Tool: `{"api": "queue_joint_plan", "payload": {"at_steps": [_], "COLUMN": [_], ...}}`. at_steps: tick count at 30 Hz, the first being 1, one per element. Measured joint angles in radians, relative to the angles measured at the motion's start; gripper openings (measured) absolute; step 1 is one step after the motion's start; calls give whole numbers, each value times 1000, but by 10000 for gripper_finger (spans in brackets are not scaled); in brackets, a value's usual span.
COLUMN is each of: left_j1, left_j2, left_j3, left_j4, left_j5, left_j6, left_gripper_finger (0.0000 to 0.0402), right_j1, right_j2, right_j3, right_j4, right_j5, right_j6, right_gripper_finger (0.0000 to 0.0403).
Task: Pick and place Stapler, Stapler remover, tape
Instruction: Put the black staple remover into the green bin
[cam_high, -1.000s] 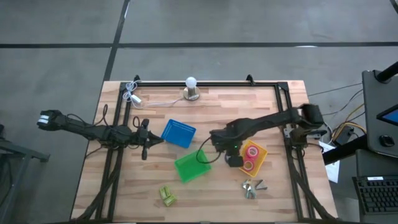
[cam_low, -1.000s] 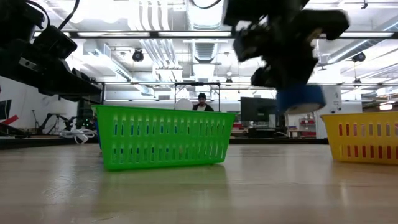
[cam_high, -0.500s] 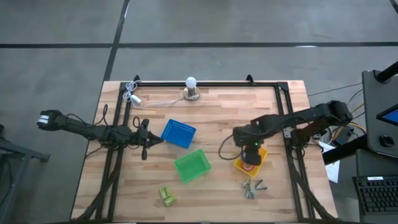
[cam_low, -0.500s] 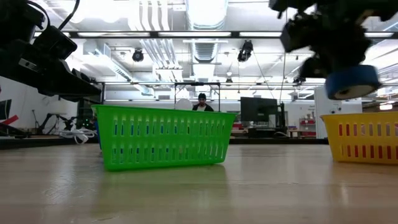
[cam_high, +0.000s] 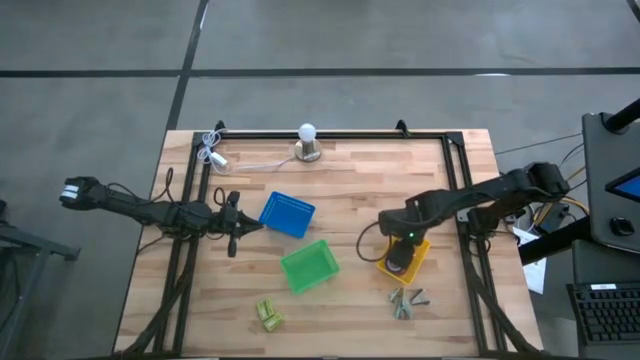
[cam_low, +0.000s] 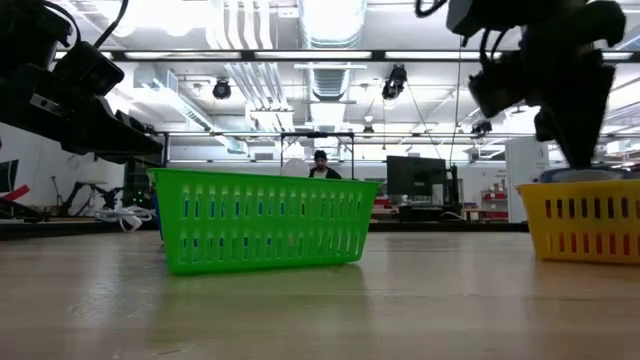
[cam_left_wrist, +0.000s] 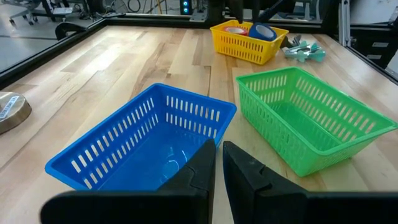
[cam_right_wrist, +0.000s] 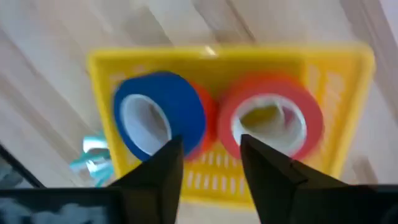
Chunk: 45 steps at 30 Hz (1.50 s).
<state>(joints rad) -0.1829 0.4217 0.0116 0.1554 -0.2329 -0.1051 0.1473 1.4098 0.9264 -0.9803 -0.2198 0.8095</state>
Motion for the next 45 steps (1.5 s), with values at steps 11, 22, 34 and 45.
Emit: {"api": "queue_joint_plan", "payload": {"at_steps": [11, 22, 34, 45], "left_j1": [0, 0, 0, 0], "left_j2": [0, 0, 0, 0], "left_j3": [0, 0, 0, 0], "left_j4": [0, 0, -8, -9], "left_j5": [0, 0, 0, 0], "left_j6": [0, 0, 0, 0], "left_gripper_finger": [35, 35, 35, 35], "right_j1": [173, 541, 695, 699], "right_j2": [-181, -138, 73, 132], "right_j3": [1, -3, 14, 13], "right_j4": [17, 285, 285, 273], "right_j5": [91, 113, 65, 67], "right_j6": [408, 470, 441, 396], "right_gripper_finger": [200, 175, 139, 119]}}
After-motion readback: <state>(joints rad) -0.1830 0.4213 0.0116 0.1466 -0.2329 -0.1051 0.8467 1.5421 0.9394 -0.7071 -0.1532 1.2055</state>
